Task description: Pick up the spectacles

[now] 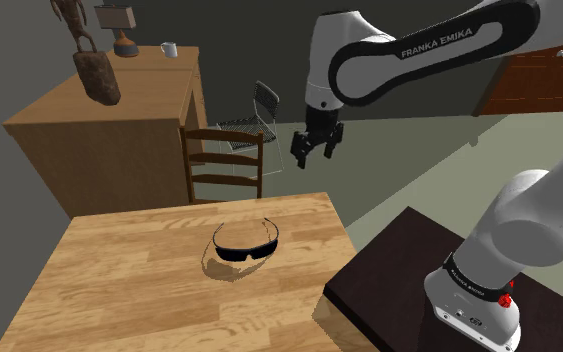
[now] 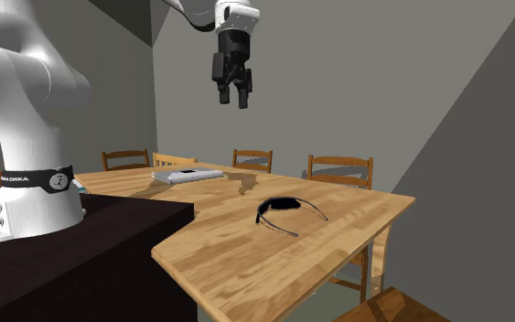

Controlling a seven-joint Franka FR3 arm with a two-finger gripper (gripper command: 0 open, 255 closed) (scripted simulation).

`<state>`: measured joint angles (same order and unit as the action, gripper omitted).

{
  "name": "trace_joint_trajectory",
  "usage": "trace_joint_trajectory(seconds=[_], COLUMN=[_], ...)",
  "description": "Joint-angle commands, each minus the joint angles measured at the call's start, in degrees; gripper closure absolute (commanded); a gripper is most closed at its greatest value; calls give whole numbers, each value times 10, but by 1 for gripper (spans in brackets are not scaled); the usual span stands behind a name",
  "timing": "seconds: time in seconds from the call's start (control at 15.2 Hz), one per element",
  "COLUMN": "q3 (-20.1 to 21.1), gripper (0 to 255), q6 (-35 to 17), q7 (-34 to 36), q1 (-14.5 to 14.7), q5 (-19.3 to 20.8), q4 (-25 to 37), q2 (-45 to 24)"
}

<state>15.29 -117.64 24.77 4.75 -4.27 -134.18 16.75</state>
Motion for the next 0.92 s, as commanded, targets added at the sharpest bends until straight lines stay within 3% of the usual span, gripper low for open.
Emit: trace_joint_trajectory(seconds=[0.0,0.46,0.86], q3=[15,49,55], gripper=[0,0,0], q6=[-25,-97,-133], q7=[22,102,171], q1=[4,18,47], q5=[1,40,90], q4=[6,73,159], q2=[-33,-183,-317])
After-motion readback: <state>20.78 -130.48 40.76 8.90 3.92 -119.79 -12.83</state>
